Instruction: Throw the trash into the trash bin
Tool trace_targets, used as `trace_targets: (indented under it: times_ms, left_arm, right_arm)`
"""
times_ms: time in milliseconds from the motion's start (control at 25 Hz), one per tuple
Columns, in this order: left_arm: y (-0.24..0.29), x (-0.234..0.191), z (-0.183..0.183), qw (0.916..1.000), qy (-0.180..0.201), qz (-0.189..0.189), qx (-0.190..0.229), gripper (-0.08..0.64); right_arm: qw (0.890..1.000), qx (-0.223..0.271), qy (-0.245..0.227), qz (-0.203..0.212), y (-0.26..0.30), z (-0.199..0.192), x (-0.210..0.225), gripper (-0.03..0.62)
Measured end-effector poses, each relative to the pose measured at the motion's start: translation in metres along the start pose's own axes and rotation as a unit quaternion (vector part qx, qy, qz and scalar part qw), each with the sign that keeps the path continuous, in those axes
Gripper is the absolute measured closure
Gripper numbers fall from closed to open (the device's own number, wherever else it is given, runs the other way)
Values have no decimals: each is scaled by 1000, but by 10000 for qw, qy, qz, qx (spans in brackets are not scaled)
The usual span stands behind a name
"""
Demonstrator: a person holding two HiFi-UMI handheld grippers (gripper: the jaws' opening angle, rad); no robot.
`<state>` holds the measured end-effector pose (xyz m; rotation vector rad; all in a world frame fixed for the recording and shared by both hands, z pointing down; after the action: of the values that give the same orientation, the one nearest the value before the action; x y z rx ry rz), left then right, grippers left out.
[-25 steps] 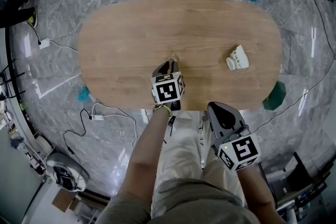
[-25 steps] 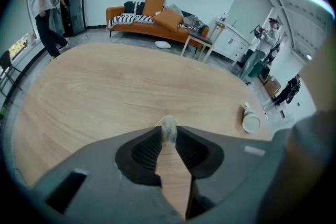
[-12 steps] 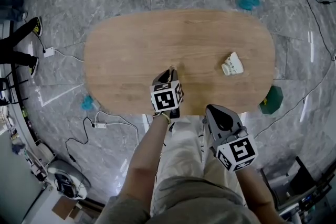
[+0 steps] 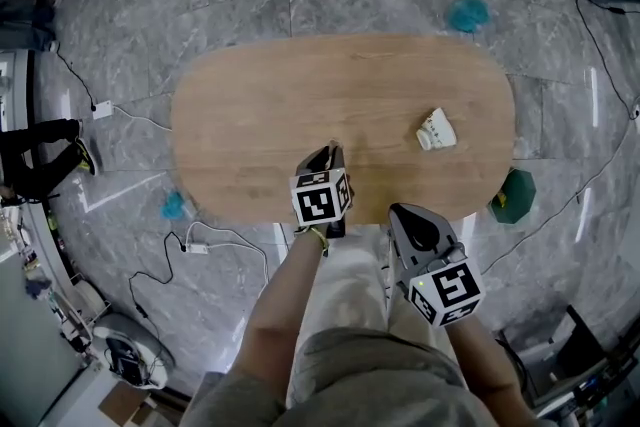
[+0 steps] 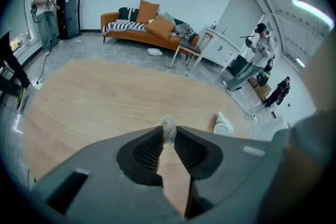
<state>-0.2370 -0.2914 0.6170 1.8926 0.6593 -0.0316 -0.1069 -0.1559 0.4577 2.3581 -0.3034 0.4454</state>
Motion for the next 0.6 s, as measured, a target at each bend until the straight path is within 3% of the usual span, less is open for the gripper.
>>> trace_targets:
  times_ms: [600]
  left_arm:
    - [-59, 41, 17, 9981, 487, -366, 51, 488]
  right_arm:
    - [9989, 322, -281, -209, -32, 25, -12, 583]
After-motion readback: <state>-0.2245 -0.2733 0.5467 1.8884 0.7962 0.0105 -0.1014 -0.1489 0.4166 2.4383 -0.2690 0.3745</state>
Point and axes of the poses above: the fingertips, and each gripper's own axes: y forward along the fingers, x to its right, z out of its top, the point moved 8 cm from there along -y, backward along the fingers
